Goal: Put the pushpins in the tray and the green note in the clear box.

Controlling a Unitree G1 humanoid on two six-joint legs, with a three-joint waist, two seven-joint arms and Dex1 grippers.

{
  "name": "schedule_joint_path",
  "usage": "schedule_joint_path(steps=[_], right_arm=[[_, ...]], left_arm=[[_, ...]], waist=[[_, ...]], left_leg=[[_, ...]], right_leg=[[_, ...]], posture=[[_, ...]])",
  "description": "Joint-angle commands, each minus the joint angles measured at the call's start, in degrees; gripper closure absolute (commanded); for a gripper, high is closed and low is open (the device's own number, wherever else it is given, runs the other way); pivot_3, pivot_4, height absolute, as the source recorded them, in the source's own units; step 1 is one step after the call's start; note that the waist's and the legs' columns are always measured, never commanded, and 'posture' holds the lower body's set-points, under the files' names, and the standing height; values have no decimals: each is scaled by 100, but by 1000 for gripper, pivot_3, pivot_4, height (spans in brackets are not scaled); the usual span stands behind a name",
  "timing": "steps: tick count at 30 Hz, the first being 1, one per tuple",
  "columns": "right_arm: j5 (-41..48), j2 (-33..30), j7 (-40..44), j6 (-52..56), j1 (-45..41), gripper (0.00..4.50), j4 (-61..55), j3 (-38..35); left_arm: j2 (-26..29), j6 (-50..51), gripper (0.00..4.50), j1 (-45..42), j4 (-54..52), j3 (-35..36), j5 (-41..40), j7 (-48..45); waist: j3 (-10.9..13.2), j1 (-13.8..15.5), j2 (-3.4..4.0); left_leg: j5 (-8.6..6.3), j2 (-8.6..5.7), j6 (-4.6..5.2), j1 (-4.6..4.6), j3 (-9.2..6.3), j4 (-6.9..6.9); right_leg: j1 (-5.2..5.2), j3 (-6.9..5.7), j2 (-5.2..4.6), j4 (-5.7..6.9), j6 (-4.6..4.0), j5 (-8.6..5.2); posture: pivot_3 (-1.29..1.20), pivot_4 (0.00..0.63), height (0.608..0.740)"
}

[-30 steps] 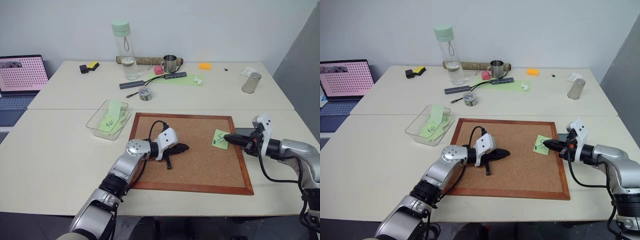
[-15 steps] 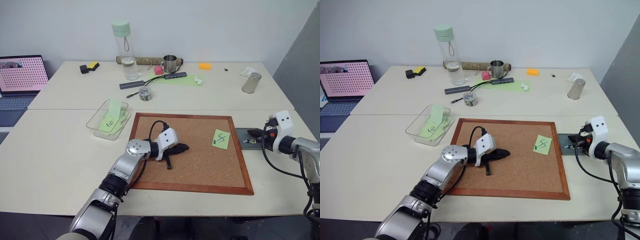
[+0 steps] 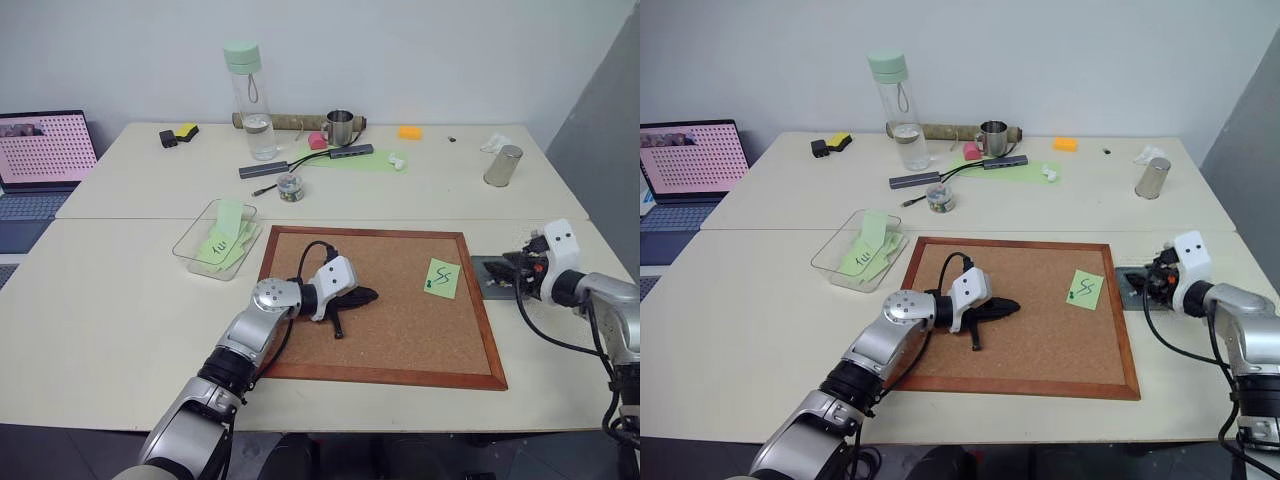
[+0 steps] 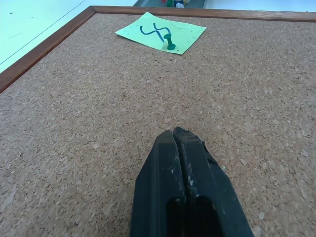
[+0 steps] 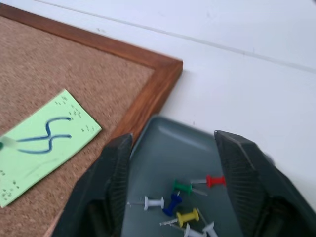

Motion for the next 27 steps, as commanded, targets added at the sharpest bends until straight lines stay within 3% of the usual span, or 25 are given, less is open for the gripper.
schedule_joint_path(steps=[1,7,16,27], right_arm=[[199,-76,591,-201,170,1616,-848,234],[-18,385,702,-447,169,1616,-1092,917],[-250,814,652,-801,-131,1616,-264,1089],[-271,931,704,-1020,-105,3583,135,1052]], left_arm=[[73,161,4500,228,256,-184,243,-37],[68,187,4500,239,221,-195,240,-49],[89,233,4500,258,163,-187,243,-36],[104,260,4500,284,128,-185,239,-26]], waist=[[0,-6,0],[-2,-6,-4],[-2,-3,-4],[-2,-5,-4]], left_leg=[[0,0,0,0,0,0],[0,0,0,1,-2,0],[0,0,-1,2,-3,1],[0,0,-1,2,-3,0]], right_leg=[[0,0,0,0,0,0],[1,0,1,1,1,-1],[0,-1,0,-1,0,0],[0,0,0,-2,0,0]], posture=[[0,150,740],[0,150,740],[0,150,740],[0,150,740]])
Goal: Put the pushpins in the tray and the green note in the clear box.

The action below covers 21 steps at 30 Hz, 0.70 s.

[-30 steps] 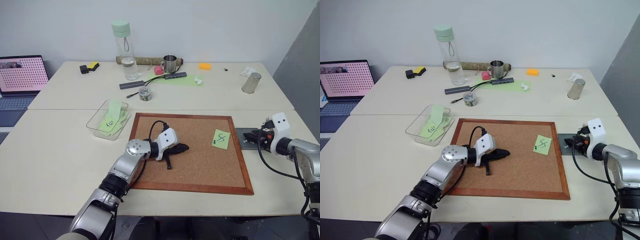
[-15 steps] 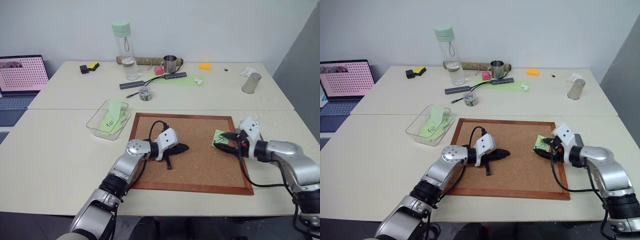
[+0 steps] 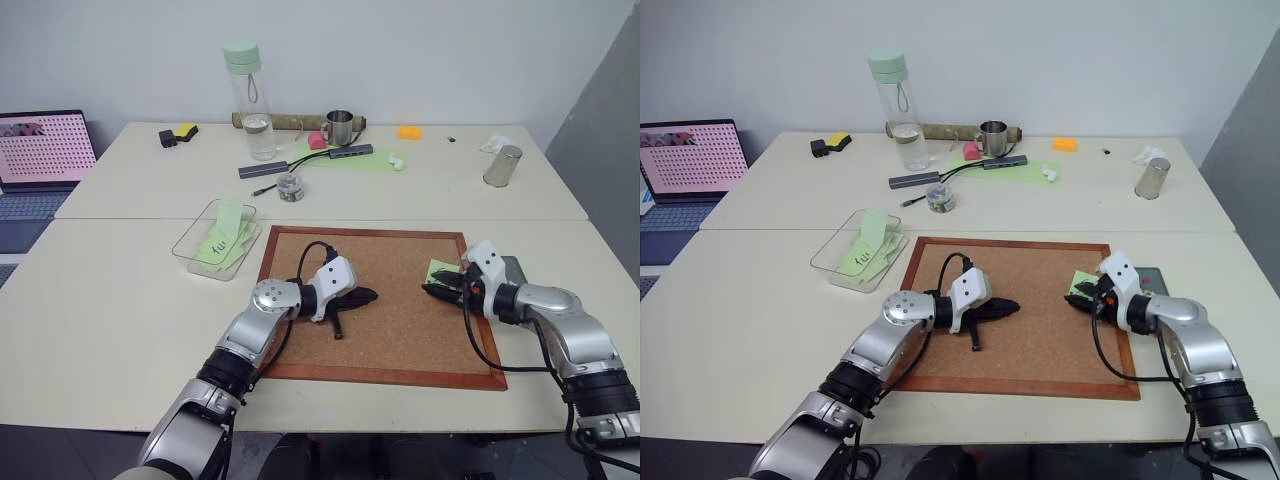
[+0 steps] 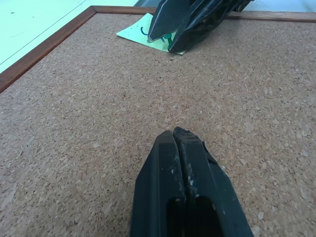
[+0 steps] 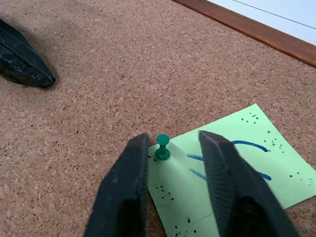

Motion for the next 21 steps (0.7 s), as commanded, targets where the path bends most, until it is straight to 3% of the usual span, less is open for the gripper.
schedule_joint_path(steps=[1,4,5,21], right_arm=[[-7,20,39,-138,-69,3743,28,-92],[-9,11,64,-162,-53,4420,45,-105],[-2,3,76,-164,-46,4462,34,-117],[282,-576,386,-53,-10,4462,-1209,-420]], left_arm=[[93,208,4500,242,234,-193,236,-57],[93,205,4500,246,240,-195,238,-53],[93,205,4500,249,242,-195,239,-51],[-94,209,4500,205,428,-71,198,280]], waist=[[0,-1,0],[0,0,0],[0,0,0],[-4,6,-3]], left_leg=[[0,0,0,0,0,0],[0,0,0,0,0,0],[0,0,0,0,0,0],[0,0,0,1,-2,0]], right_leg=[[0,0,0,0,0,0],[0,0,0,0,0,0],[0,0,0,0,0,0],[3,-1,0,-1,0,0]], posture=[[0,150,740],[0,150,740],[0,150,740],[0,150,740]])
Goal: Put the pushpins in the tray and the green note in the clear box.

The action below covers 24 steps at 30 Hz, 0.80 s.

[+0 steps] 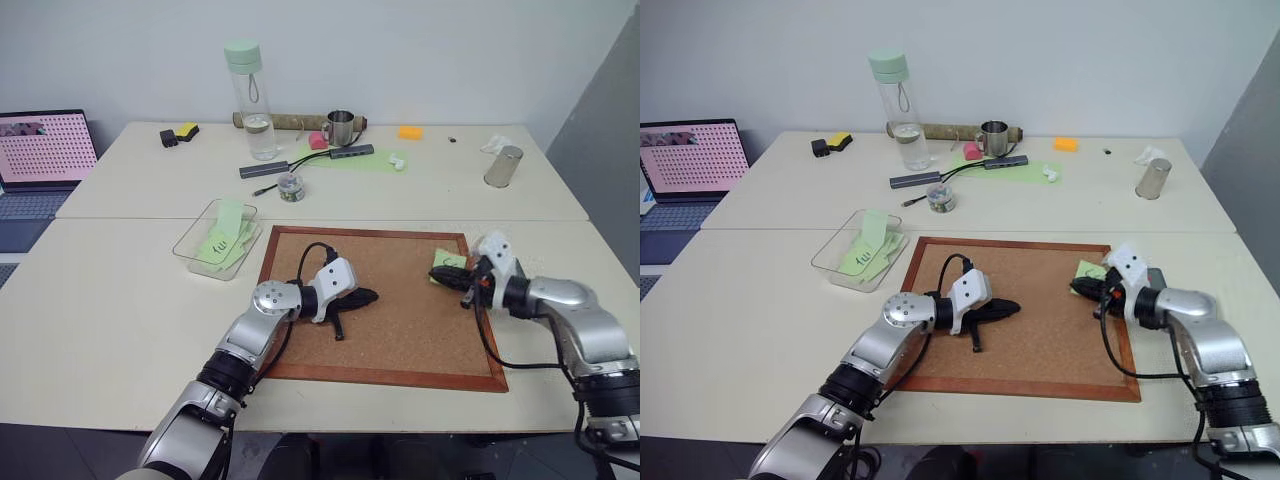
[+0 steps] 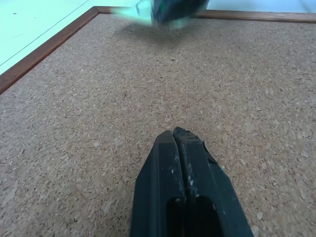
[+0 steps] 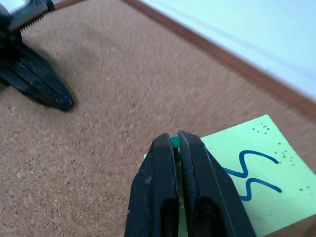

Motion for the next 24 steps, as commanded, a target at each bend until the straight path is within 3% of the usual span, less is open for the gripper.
schedule_joint_path(steps=[1,6,9,14,24], right_arm=[[-68,-261,148,-202,-54,4462,-527,-53],[-489,-465,246,-786,-14,4462,-770,186],[-859,-554,270,-1344,32,4500,-820,370],[-1435,-553,221,-2403,-17,4500,-743,628],[-1862,-541,376,-3418,-308,4500,-704,902]], left_arm=[[-102,263,4500,89,422,21,120,197],[-209,995,4500,-76,-95,551,-582,104],[-257,1769,4081,-227,-506,1016,-1239,76],[-344,3157,3097,-497,-1005,1697,-2380,72],[-604,4257,1209,-670,-1202,1902,-3139,204]], waist=[[-2,1,3],[0,12,-1],[5,-4,-6],[20,-9,-20],[25,-5,-29]], left_leg=[[0,0,0,1,0,0],[0,-4,0,2,-1,2],[0,-3,0,-3,-2,2],[2,-1,-3,-22,-10,4],[16,-3,-29,-23,-14,5]], right_leg=[[1,0,0,0,0,0],[5,-1,-3,1,1,0],[0,-3,-2,4,1,0],[-19,-12,-1,4,1,0],[-17,-12,-2,-4,1,0]], posture=[[0,150,740],[0,150,740],[0,150,740],[0,150,740],[0,150,740]])
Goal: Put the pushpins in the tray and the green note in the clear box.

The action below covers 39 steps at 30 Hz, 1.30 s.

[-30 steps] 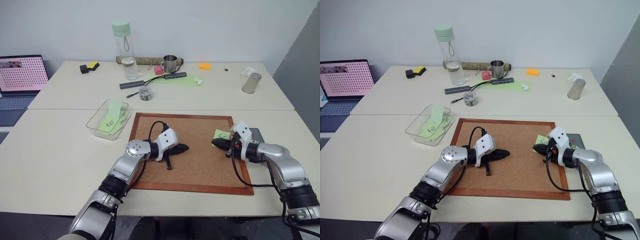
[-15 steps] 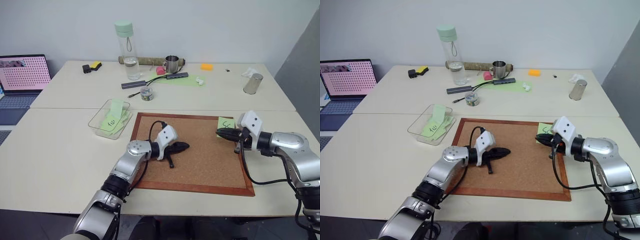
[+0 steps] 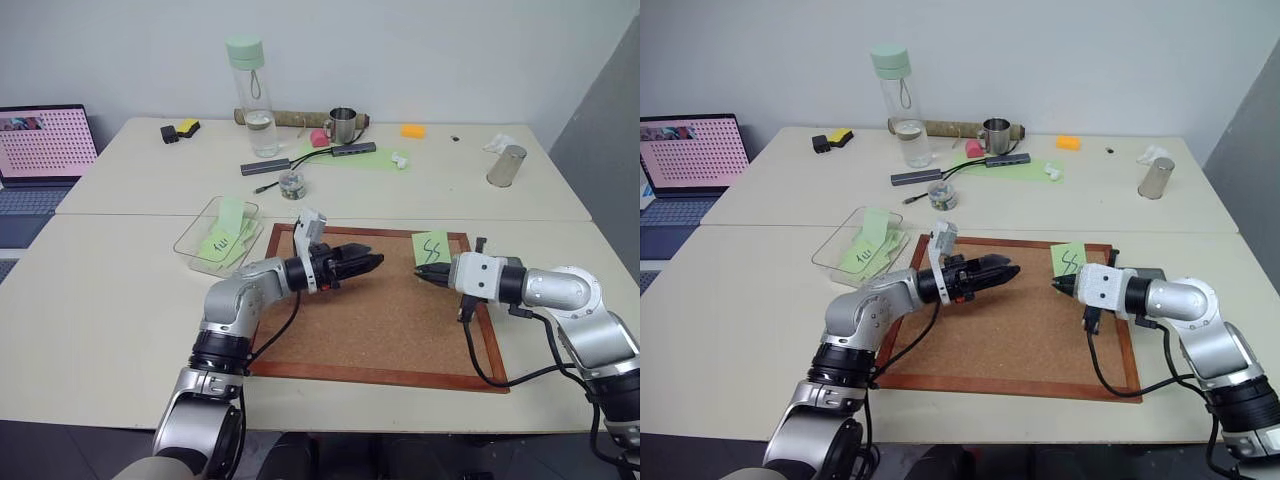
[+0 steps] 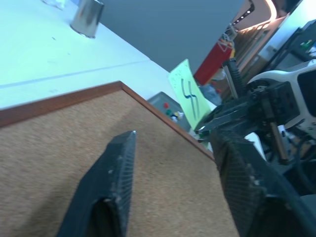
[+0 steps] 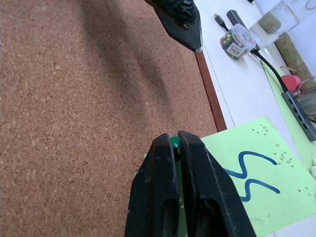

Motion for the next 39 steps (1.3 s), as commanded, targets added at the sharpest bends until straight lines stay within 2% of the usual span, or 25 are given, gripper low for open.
schedule_joint_path(steps=[1,6,14,17,22,39], right_arm=[[-78,-42,120,-373,-279,4500,-196,62],[-155,-3,189,-599,-463,4500,-205,193],[-149,114,296,-671,-577,4500,-275,402],[-139,153,297,-671,-610,4500,-273,438],[-138,218,299,-664,-644,4500,-237,474],[-138,341,253,-665,-623,4500,-205,452]], left_arm=[[-219,249,1075,-195,-144,82,-293,143],[-628,244,61,-360,195,142,-338,480],[-1096,202,61,-546,451,313,-474,705],[-1133,151,530,-552,516,301,-418,726],[-1108,128,1607,-496,548,263,-370,685],[-1032,56,4463,-384,553,208,-335,655]], waist=[[0,0,0],[1,6,-1],[2,6,-3],[2,7,-3],[2,7,-3],[2,6,-3]], left_leg=[[0,0,-1,0,0,0],[2,0,-4,0,-1,1],[4,-1,-7,0,-1,1],[5,-1,-9,0,-2,1],[6,-1,-11,1,-3,1],[7,-1,-12,0,-4,1]], right_leg=[[0,0,0,0,0,0],[0,0,0,0,0,0],[0,0,0,0,0,0],[0,0,0,0,0,0],[0,-1,0,0,0,0],[0,-1,0,0,-1,0]], posture=[[0,150,740],[0,150,740],[0,150,740],[0,150,740],[0,150,740],[0,150,740]])
